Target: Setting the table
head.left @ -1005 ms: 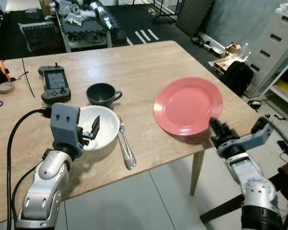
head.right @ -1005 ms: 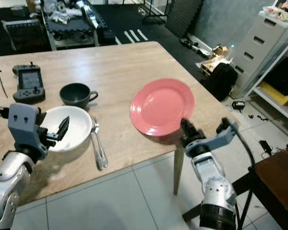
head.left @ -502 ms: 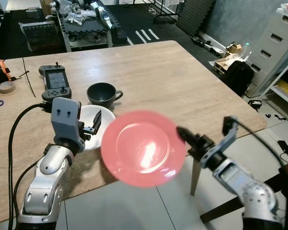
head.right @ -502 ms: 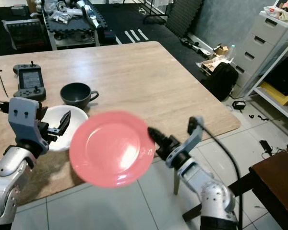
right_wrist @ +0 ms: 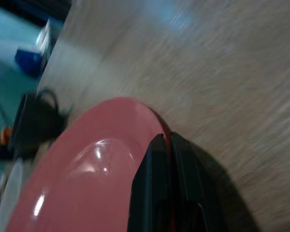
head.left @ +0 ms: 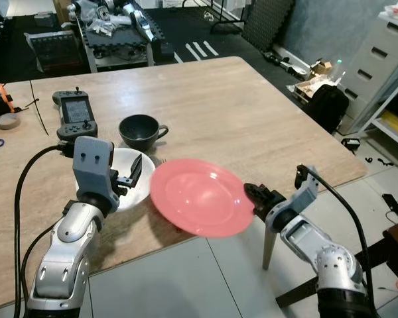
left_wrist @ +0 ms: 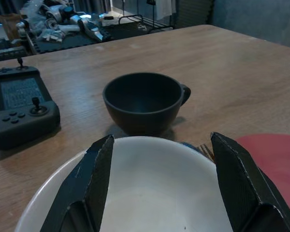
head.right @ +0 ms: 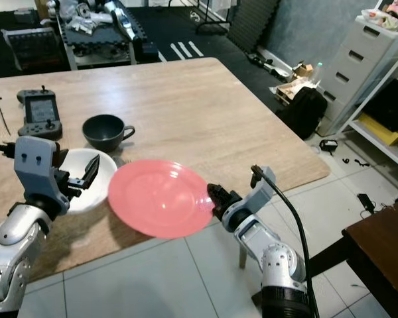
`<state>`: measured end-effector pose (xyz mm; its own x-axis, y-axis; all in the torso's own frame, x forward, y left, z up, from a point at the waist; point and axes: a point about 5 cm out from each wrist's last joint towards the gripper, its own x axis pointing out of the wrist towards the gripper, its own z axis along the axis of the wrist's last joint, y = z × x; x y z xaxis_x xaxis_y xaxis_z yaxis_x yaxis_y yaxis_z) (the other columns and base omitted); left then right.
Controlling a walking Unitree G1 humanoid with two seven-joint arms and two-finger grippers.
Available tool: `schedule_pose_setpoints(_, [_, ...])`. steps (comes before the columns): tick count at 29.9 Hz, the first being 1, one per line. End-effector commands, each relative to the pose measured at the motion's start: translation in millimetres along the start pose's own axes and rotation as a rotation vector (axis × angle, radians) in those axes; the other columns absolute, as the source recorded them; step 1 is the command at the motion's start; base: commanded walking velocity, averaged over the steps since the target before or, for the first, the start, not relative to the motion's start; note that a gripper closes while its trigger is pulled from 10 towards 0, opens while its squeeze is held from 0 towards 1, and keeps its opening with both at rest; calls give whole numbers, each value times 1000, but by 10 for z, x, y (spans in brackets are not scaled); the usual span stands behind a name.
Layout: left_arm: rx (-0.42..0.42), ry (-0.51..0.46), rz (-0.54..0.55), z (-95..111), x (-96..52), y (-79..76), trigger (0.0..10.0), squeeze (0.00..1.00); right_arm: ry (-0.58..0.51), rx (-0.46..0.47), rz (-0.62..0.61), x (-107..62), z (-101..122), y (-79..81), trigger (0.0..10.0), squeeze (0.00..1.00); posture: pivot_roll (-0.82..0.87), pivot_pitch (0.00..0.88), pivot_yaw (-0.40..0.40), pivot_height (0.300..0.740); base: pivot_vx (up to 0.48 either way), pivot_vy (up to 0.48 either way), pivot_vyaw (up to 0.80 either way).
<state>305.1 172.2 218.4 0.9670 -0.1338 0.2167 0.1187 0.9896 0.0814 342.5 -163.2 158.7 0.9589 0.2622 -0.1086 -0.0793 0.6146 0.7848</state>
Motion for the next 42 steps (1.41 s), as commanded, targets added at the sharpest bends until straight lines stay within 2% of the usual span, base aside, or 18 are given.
schedule_pose_setpoints(1, [-8, 27, -5, -59, -29, -25, 10000, 0, -30, 30, -60, 3, 26, -82, 10000, 0, 61, 173, 8, 740, 0, 0, 0])
schedule_pose_setpoints(5, [-9, 28, -6, -61, -28, -29, 10000, 0, -145, 112, -74, 37, 144, -35, 10000, 0, 61, 173, 8, 740, 0, 0, 0])
schedule_pose_setpoints(8, [-10, 27, -7, -61, -29, -32, 10000, 0, -198, 120, -69, 42, 190, -6, 10000, 0, 61, 173, 9, 740, 0, 0, 0])
schedule_pose_setpoints(12, [-10, 27, -8, -60, -28, -35, 10000, 0, -185, 34, -14, 55, 149, 101, 10000, 0, 63, 175, 9, 740, 0, 0, 0])
schedule_pose_setpoints(14, [-10, 27, -7, -60, -27, -35, 10000, 0, -115, -43, -8, 65, 42, 121, 10000, 0, 62, 175, 9, 740, 0, 0, 0])
schedule_pose_setpoints(17, [-10, 26, -6, -59, -27, -34, 10000, 0, -53, -112, -16, 54, -42, 94, 10000, 0, 63, 175, 8, 740, 0, 0, 0])
schedule_pose_setpoints(20, [-10, 24, -5, -53, -31, -32, 10000, 0, -47, -142, -19, 4, 20, 14, 10000, 0, 65, 175, 6, 740, 0, 0, 0])
schedule_pose_setpoints(21, [-10, 24, -4, -52, -34, -31, 10000, 0, -58, -150, -18, -25, 73, -16, 10000, 455, 64, 175, 4, 740, 0, 0, 0])
schedule_pose_setpoints(22, [-10, 25, -4, -53, -38, -30, 10000, 0, -78, -156, -18, -54, 137, -40, 10000, 455, 64, 175, 4, 740, 0, 0, 0])
schedule_pose_setpoints(24, [-10, 26, -3, -58, -44, -27, 10000, 0, -125, -149, -16, -121, 282, -81, 10000, 1000, 60, 175, 4, 740, 0, 0, 0])
schedule_pose_setpoints(27, [-10, 27, -3, -61, -46, -26, 10000, 0, -159, -145, 5, -177, 384, -87, 10000, 1000, 56, 175, 6, 740, 0, 0, 0])
schedule_pose_setpoints(29, [-13, 29, -9, -68, -42, -41, 10000, 0, -216, -156, 30, -307, 572, -94, 10000, 1000, 50, 174, 8, 740, 0, 0, 0])
schedule_pose_setpoints(33, [-14, 28, -16, -68, -28, -62, 10000, 0, -154, -206, 7, -406, 571, -173, 10000, 1000, 48, 175, 11, 740, 0, 0, 0])
schedule_pose_setpoints(34, [-14, 28, -17, -67, -28, -63, 10000, 0, -134, -209, 18, -434, 551, -188, 10000, 906, 47, 175, 8, 740, 0, 0, 0])
schedule_pose_setpoints(35, [-15, 28, -17, -67, -28, -64, 10000, 0, -122, -210, 27, -453, 537, -196, 10000, 906, 47, 175, 8, 740, 0, 0, 0])
schedule_pose_setpoints(36, [-15, 28, -17, -68, -29, -62, 10000, 0, -92, -214, 36, -497, 497, -220, 10000, 0, 46, 175, 8, 740, 0, 0, 0])
schedule_pose_setpoints(38, [-14, 29, -16, -70, -33, -56, 10000, 0, -16, -233, 70, -608, 386, -251, 10000, 0, 44, 175, 7, 740, 0, 0, 0])
schedule_pose_setpoints(42, [-13, 32, -17, -77, -35, -53, 10000, 0, 34, -237, 90, -666, 277, -246, 10000, 0, 41, 175, 9, 740, 0, 0, 0])
